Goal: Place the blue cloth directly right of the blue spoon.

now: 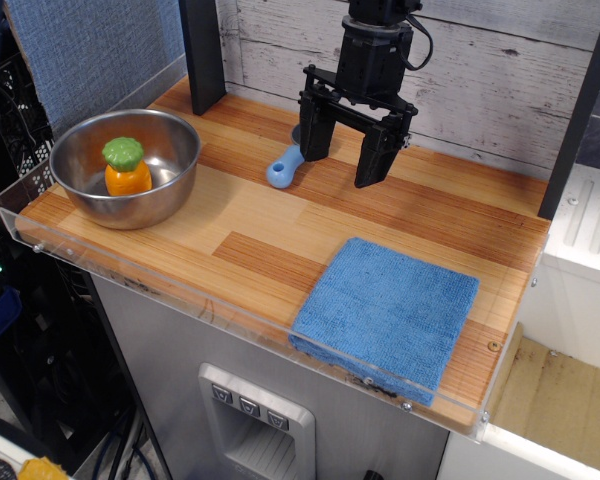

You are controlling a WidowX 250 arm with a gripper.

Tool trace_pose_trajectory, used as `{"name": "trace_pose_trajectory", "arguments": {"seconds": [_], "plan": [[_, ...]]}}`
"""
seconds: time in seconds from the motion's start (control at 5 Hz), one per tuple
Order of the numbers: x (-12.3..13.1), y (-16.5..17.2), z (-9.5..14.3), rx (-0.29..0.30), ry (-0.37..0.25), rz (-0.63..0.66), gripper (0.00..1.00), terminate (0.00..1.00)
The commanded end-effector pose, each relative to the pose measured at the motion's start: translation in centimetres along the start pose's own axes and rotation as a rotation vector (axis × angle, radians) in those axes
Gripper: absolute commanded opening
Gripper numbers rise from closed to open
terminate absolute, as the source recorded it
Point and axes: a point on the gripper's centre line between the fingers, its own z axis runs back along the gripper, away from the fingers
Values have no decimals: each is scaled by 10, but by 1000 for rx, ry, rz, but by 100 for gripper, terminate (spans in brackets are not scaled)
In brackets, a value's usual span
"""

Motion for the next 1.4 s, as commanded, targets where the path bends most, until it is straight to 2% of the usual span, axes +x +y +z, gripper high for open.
{"name": "trace_pose_trajectory", "arguments": {"seconds": [0.0, 0.2, 0.4, 0.6, 0.8, 1.0, 1.2], "plan": [[0, 0, 0, 0, 0, 0, 100, 0], [4, -40, -14, 4, -2, -81, 100, 0], [-2, -69, -18, 45, -12, -127, 100, 0], [-22, -94, -12, 91, -72, -105, 100, 0], [-37, -109, -8, 131, -77, -57, 100, 0], [-41, -117, -8, 165, -55, -12, 100, 0], [-43, -116, -5, 197, -96, 50, 100, 0]]}}
